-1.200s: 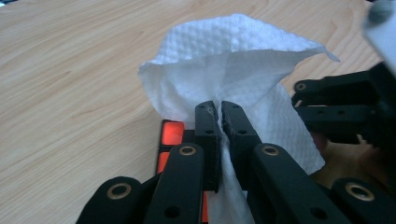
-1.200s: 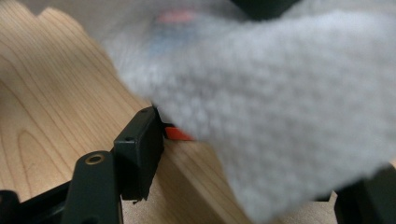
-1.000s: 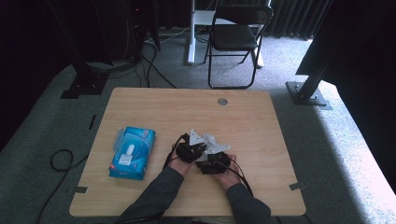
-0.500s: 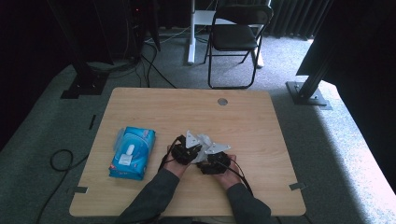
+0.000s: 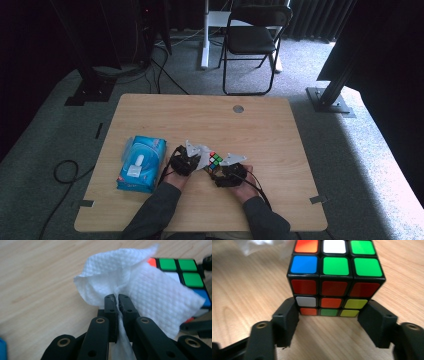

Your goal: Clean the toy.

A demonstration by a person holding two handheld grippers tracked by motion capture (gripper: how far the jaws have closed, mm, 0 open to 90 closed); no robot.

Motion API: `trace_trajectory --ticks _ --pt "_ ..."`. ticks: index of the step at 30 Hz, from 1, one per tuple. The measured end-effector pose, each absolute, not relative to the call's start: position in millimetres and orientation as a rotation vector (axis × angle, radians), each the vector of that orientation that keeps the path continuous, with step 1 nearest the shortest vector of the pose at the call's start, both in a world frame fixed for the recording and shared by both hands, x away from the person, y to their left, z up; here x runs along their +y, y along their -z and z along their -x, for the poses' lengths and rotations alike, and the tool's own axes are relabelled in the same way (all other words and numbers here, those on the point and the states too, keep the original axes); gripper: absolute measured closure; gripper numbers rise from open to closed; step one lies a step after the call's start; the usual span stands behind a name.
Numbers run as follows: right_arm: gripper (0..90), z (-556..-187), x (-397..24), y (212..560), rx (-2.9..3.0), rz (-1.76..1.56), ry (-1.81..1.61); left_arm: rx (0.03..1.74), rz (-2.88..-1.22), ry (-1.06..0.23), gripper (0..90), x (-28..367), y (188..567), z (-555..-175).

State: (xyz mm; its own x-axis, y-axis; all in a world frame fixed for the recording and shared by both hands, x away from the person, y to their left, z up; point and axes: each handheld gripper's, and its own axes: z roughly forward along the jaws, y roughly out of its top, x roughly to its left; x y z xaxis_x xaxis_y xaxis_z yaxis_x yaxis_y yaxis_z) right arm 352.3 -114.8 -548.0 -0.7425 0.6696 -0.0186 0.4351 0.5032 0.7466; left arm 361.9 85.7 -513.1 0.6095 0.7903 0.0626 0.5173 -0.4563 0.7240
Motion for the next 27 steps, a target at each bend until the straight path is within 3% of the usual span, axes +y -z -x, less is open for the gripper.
trace_trajectory --ticks 6,27 --pt "26.4 -352.5 -115.2 548.0 2.415 -0.934 -1.059 1.014 -2.162 -0.491 86.6 84.9 516.6 -358.0" --pt "29.1 -353.2 -120.6 544.3 2.421 -0.944 -1.049 0.986 -2.169 -0.439 86.5 77.2 521.1 -353.7"
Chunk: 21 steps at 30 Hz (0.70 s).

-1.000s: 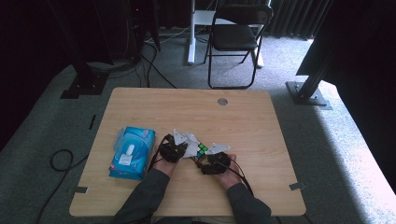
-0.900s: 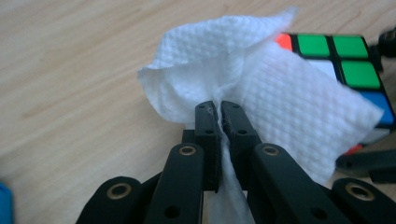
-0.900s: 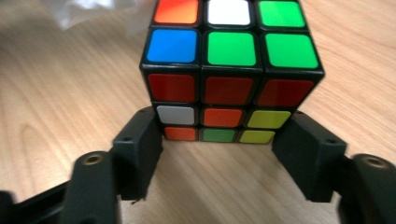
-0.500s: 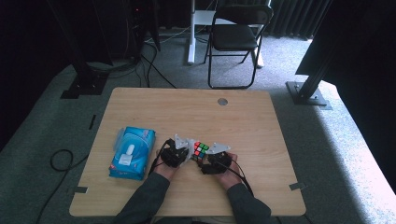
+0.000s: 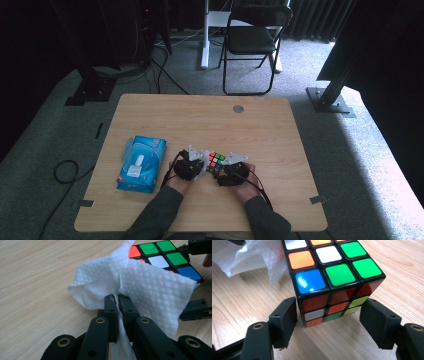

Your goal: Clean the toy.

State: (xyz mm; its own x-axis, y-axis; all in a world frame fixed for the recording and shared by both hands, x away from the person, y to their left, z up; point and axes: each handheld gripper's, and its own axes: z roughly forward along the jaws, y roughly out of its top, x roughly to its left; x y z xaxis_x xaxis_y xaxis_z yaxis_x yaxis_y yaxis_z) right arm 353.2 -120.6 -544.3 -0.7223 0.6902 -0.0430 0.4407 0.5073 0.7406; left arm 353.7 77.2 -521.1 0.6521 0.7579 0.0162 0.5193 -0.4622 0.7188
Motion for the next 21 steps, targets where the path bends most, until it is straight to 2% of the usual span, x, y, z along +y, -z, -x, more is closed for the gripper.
trace_trajectory --ticks 6,21 --pt "23.7 -353.0 -121.3 540.0 2.382 -0.965 -1.054 0.968 -2.172 -0.423 86.4 73.1 520.3 -350.5" --pt "24.5 -350.2 -136.8 520.0 2.338 -1.032 -1.166 0.942 -2.175 -0.409 86.1 68.1 519.7 -345.6"
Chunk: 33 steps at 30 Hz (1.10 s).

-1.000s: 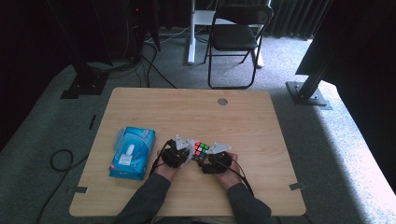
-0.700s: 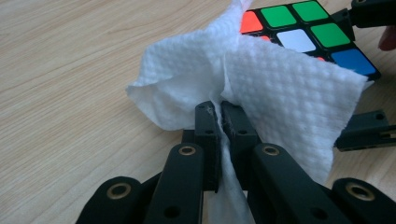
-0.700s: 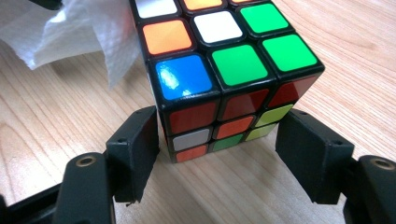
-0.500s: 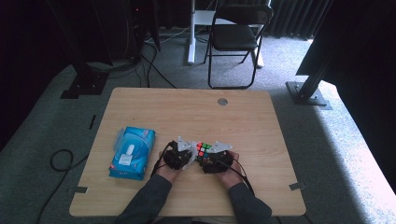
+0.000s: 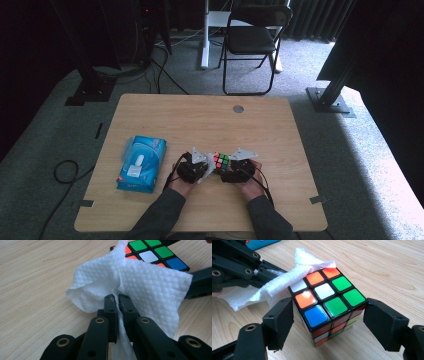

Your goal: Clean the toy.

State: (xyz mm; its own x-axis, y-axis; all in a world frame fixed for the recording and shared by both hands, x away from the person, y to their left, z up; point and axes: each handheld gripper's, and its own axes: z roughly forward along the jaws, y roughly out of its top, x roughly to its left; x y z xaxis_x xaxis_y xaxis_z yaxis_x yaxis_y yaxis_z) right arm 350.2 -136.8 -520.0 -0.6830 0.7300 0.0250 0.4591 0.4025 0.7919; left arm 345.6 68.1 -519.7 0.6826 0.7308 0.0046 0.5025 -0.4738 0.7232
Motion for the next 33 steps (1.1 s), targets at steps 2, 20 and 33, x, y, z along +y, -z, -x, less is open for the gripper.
trace_trajectory --ticks 2,20,33 --pt "27.1 -348.9 -139.2 516.9 2.321 -1.038 -1.189 0.945 -2.17 -0.407 86.1 67.6 520.0 -345.2" --pt "54.0 -353.9 -155.7 503.8 2.233 -1.275 -1.231 0.914 -2.165 -0.387 86.0 62.6 520.0 -340.6" --pt "61.7 -360.3 -155.5 504.8 2.206 -1.384 -1.274 0.889 -2.183 -0.37 86.2 54.5 520.9 -339.9"
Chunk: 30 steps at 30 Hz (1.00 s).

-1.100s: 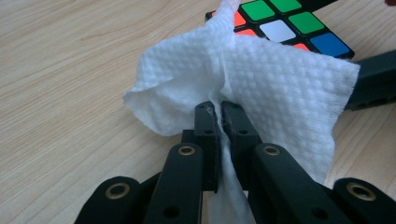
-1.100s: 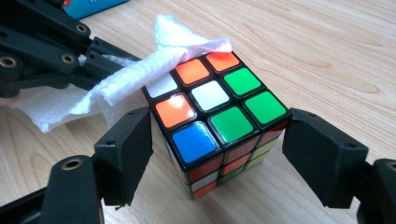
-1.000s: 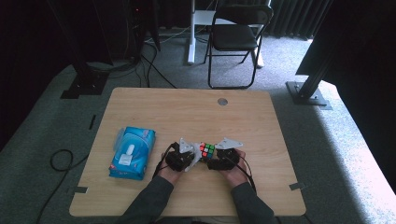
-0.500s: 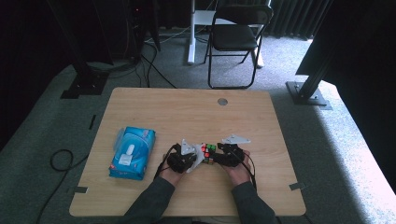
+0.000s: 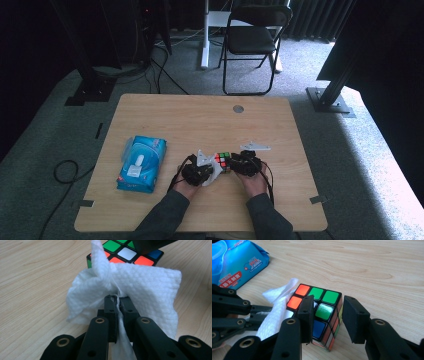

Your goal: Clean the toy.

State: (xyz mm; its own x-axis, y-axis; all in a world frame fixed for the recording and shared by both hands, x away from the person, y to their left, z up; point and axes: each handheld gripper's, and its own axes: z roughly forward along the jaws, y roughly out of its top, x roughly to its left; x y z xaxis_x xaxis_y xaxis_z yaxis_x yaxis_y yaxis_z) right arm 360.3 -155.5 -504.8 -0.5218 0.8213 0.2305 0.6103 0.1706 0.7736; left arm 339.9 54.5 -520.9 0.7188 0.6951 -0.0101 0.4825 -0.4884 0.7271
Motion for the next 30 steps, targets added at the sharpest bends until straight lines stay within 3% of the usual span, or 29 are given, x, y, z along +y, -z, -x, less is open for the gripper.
trace_trajectory --ticks 2,4,18,30 --pt "62.0 -360.9 -155.8 504.7 2.207 -1.401 -1.278 0.893 -2.183 -0.374 86.1 54.9 521.0 -340.1" --pt "68.4 -361.5 -156.8 505.0 2.222 -1.406 -1.303 0.902 -2.183 -0.384 86.1 56.4 520.3 -341.7" --pt "69.4 -358.6 -156.3 507.6 2.195 -1.398 -1.326 0.972 -2.087 -0.433 86.2 69.5 503.8 -356.1" --pt "69.7 -357.0 -155.4 508.1 2.179 -1.403 -1.325 0.93 -2.093 -0.422 86.2 52.9 501.8 -360.6"
